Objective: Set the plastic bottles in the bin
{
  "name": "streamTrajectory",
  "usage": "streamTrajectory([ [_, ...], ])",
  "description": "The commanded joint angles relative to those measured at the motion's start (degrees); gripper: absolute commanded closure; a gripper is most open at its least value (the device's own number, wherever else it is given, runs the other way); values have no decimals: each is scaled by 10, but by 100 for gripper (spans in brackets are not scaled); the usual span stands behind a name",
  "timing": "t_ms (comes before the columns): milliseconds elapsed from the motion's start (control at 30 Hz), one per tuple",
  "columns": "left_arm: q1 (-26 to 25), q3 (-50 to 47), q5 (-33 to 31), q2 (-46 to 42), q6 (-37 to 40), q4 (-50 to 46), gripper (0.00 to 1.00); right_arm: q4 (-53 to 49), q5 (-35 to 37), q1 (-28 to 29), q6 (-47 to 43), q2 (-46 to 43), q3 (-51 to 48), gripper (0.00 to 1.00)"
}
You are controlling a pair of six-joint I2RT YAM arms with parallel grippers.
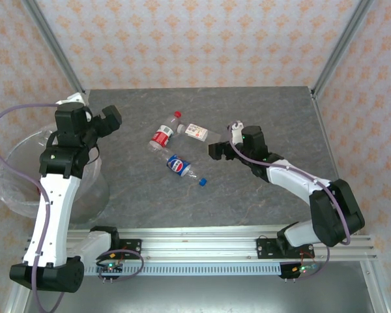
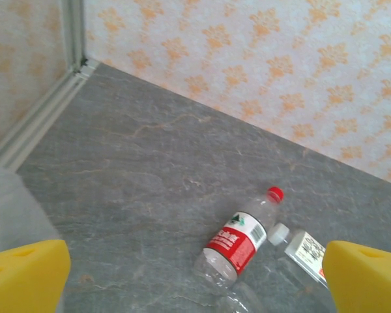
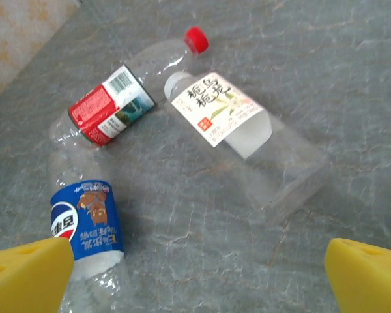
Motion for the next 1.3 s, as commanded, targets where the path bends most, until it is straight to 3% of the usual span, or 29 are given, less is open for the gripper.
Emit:
streamTrajectory([
  [0,-12,13,27,7,4,25,0,-35,11,6,36,11,7,1],
  [133,-46,7,50,20,-13,49,0,-71,2,27,63,47,33,1],
  [367,-112,28,5,67,-9,25,0,-56,2,93,-13,93,41,1],
  [567,-116,29,-9,80,-10,18,0,-88,-13,132,-78,116,41,0],
  [933,-116,29,-13,96,-14,14,0,-80,15,161,-98,189,90,2],
  [1267,-116,35,-26,103,-11,-3,0,-63,63,174,-136,237,110,14],
])
